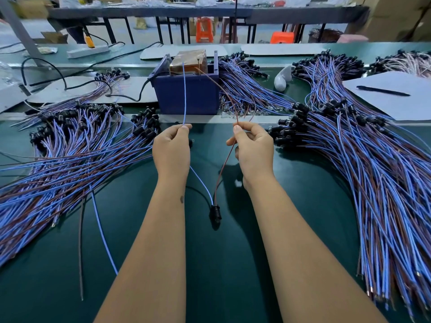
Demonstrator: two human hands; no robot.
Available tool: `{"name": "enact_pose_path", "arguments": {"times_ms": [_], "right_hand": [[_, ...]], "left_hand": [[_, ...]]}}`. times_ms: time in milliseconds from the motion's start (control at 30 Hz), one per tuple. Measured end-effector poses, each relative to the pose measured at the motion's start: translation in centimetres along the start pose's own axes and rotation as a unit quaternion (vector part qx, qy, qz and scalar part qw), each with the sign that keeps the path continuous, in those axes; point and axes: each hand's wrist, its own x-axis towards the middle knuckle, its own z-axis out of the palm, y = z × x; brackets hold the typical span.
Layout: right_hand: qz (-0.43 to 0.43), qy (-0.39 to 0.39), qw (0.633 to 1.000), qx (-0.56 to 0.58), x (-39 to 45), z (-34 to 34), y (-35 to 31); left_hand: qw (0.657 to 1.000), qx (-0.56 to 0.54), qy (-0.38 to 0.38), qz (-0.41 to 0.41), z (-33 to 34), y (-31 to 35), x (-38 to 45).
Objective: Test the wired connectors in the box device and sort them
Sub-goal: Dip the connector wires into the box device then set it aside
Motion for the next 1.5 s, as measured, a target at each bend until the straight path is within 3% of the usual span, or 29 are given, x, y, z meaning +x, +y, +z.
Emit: {"name": "enact_pose_path", "arguments": {"times_ms": [500, 1167, 1267, 1500], "right_hand": [[0.009, 0.004, 1.0, -0.026, 0.0, 0.0, 0.0], [0.01, 0.01, 1.0, -0.028, 0.0, -0.1, 0.0], [-0.02, 0.002, 0.999, -0.032, -0.1, -0.1, 0.1], [-0.083, -0.097, 0.986, -0.108, -0.6, 0.6, 0.2]], "left_hand": [[0.998, 0.032, 0.045, -0.015, 0.0, -0.2, -0.1], [0.996, -0.002, 0.077, -0.042, -0.3, -0.4, 0.3], [0.999, -0.014, 0.038, -0.032, -0.3, -0.3, 0.3], [0.975, -0.118, -0.178, -0.067, 1.3, 0.1, -0.6]]}}
